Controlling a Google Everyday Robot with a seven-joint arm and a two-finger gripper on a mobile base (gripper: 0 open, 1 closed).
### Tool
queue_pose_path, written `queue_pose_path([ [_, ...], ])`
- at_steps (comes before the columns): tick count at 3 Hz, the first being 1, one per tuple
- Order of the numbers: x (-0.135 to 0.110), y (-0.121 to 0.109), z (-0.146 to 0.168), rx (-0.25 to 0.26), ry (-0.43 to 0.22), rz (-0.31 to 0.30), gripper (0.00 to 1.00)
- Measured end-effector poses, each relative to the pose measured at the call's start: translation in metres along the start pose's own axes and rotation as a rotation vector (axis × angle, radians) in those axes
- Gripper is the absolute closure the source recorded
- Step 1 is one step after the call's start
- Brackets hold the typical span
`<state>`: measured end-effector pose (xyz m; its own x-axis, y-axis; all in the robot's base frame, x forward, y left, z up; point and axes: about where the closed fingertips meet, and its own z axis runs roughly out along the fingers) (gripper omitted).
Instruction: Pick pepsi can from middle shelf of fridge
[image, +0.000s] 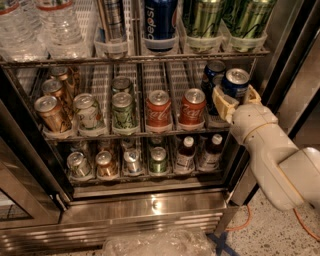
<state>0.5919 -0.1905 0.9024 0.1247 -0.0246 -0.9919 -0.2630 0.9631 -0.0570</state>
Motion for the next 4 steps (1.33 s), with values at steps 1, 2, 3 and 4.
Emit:
queue_pose_path([
  [1,-0.015,0.002,-0.011,-0.047,-0.006,-0.022,1.00],
  [2,-0.011,0.025,-0.022,-0.134,0.028,-0.029,1.00],
  [3,0.002,0.069,-0.032,-0.254,0.088,0.011,1.00],
  [4,0.016,0.082,-0.050,-0.353,0.131,-0.004,1.00],
])
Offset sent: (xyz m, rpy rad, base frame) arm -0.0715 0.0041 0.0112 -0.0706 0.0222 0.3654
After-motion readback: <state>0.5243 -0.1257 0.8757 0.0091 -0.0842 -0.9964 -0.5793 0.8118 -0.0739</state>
